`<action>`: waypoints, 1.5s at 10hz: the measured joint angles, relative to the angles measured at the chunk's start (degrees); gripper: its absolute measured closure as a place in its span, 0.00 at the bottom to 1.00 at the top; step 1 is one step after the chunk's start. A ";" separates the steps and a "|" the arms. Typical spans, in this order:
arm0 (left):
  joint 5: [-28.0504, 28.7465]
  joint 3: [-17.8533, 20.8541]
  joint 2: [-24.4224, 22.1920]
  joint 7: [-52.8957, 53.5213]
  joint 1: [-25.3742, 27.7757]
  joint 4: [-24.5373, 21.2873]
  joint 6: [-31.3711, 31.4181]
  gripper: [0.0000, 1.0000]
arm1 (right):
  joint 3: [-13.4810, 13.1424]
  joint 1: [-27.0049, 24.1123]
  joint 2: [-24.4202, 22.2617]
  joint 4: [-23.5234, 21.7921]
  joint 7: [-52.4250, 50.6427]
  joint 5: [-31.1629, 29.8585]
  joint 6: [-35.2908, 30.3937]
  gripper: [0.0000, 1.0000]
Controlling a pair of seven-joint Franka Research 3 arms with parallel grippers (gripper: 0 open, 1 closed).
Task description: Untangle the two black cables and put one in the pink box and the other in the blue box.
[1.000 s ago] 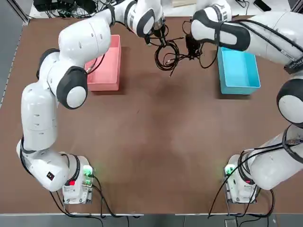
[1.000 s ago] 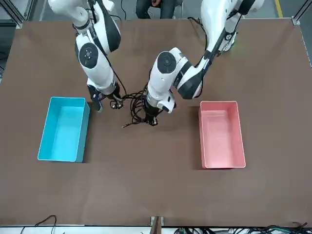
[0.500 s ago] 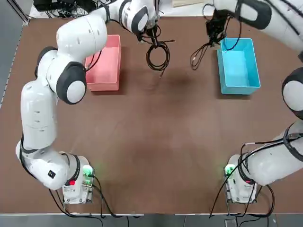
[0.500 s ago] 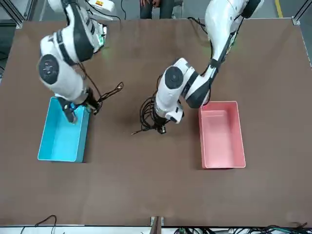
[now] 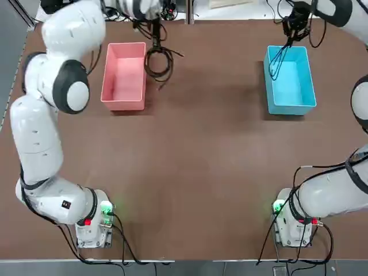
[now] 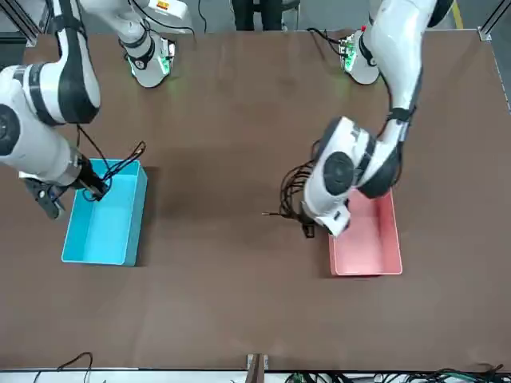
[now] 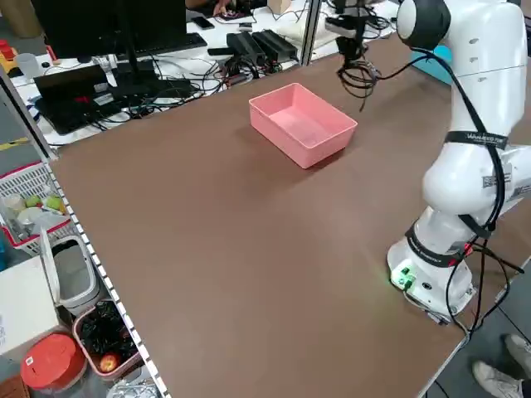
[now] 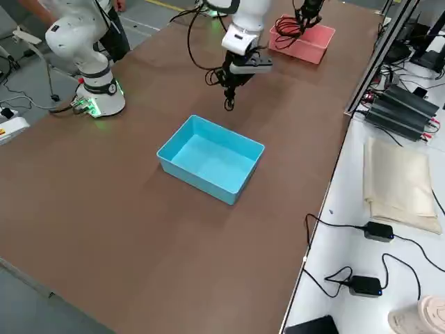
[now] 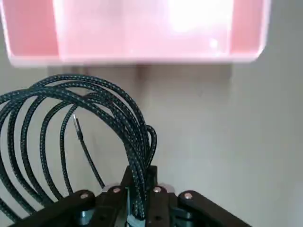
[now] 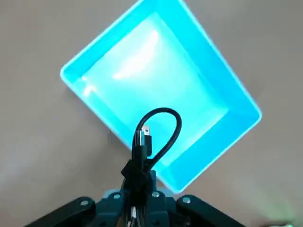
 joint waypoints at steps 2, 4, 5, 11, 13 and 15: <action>-0.06 -0.24 -3.25 9.31 7.57 -2.16 -1.36 0.86 | -0.04 -4.90 1.55 -0.74 -7.49 -0.13 4.57 0.87; -0.11 -0.38 -4.90 15.69 12.20 -3.70 -3.04 0.86 | 0.00 -7.22 4.79 -1.41 -11.11 -0.21 9.27 0.87; -0.11 -0.42 -5.20 17.72 13.27 -4.57 -3.12 0.86 | 0.00 -7.86 6.62 -1.78 -12.30 -0.23 11.72 0.87; -2.45 -3.44 -7.59 25.97 21.40 -5.83 -3.96 0.86 | 0.19 -8.74 13.39 -5.74 -14.41 -0.25 23.37 0.87; -2.45 -3.89 -9.85 25.96 20.86 -5.86 -5.85 0.86 | 0.25 -8.74 13.50 -6.60 -14.44 -0.25 24.73 0.85; -2.48 -4.11 -10.58 25.78 20.80 -5.95 -6.07 0.86 | 0.39 -8.74 13.49 -6.59 -14.50 -0.25 24.96 0.58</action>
